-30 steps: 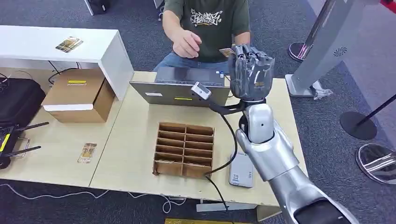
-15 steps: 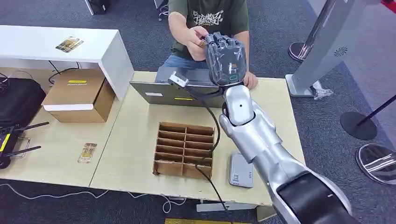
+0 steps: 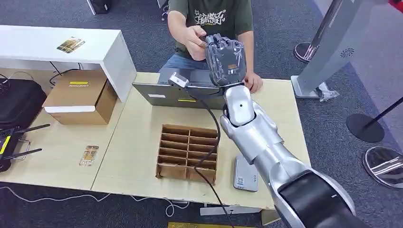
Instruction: Pass the card to the sensor for recognition and then transmit it.
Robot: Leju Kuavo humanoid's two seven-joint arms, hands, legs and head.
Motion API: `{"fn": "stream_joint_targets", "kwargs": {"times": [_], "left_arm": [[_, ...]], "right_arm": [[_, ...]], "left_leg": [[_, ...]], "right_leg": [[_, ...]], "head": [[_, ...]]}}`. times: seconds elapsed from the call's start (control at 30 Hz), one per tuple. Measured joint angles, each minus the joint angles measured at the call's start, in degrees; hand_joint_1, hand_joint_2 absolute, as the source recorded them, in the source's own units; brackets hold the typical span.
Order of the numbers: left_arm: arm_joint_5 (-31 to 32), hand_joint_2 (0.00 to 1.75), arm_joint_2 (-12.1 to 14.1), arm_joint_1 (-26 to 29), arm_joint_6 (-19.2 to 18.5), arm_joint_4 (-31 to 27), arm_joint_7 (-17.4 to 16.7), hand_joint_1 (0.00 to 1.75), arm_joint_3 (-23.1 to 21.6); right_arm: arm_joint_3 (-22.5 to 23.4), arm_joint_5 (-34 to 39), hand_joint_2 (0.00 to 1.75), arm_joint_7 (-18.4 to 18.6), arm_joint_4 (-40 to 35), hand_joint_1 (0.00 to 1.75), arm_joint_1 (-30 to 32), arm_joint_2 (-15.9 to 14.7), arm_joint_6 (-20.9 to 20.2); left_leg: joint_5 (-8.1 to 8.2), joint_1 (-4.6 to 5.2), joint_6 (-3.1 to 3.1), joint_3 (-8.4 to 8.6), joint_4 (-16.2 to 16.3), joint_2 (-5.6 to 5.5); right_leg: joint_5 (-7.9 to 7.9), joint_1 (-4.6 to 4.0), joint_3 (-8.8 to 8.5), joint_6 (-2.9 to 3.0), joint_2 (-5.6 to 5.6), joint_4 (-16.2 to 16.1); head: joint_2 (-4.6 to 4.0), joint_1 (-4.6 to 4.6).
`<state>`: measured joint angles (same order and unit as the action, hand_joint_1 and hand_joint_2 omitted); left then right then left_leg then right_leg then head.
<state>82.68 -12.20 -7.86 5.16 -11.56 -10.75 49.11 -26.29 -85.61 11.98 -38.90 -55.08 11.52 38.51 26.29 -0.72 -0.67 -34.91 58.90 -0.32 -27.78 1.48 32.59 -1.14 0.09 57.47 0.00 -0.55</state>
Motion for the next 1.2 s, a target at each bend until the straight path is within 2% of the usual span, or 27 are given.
{"fn": "stream_joint_targets", "kwargs": {"times": [0.13,0.17,0.2,0.23,0.27,1.2], "left_arm": [[0.0,0.0,0.0,0.0,0.0,0.0,0.0,0.0,0.0],[0.0,0.0,0.0,0.0,0.0,0.0,0.0,0.0,0.0],[0.0,0.0,0.0,0.0,0.0,0.0,0.0,0.0,0.0],[0.0,0.0,0.0,0.0,0.0,0.0,0.0,0.0,0.0],[0.0,0.0,0.1,0.0,0.0,0.0,0.0,0.0,0.0],[-0.4,0.0,0.1,-0.3,0.4,0.0,0.0,0.0,-0.1]], "right_arm": [[0.0,0.0,1.75,0.0,0.2,1.75,0.0,0.0,0.0],[0.0,0.0,1.75,0.0,0.2,1.41,0.0,0.0,0.0],[0.0,0.0,1.75,0.0,0.3,0.28,0.0,0.0,0.0],[0.0,0.0,1.75,0.0,0.3,0.28,0.0,0.0,0.0],[0.0,0.0,1.75,0.0,0.4,0.0,0.0,0.0,0.0],[0.3,0.0,1.75,-0.1,-0.2,0.0,0.6,0.0,0.0]], "left_leg": [[0.0,0.0,0.0,-0.01,0.0,0.0],[0.0,0.0,0.0,-0.01,0.0,-0.01],[0.0,0.0,0.0,-0.01,0.0,-0.01],[0.0,0.0,0.0,-0.01,0.0,-0.01],[0.0,0.0,0.0,-0.01,0.0,0.0],[0.0,0.0,0.0,0.03,0.0,0.02]], "right_leg": [[0.0,0.0,0.01,0.0,0.0,0.0],[0.0,0.0,0.01,0.0,0.0,0.0],[0.0,0.0,0.01,0.0,0.0,0.0],[0.0,0.0,0.01,0.0,0.0,0.0],[0.0,0.0,0.01,0.0,0.0,0.0],[0.0,0.0,0.01,0.0,0.04,0.0]], "head": [[0.0,0.0],[0.0,0.0],[0.0,0.0],[0.0,0.0],[0.0,0.0],[0.0,0.0]]}}
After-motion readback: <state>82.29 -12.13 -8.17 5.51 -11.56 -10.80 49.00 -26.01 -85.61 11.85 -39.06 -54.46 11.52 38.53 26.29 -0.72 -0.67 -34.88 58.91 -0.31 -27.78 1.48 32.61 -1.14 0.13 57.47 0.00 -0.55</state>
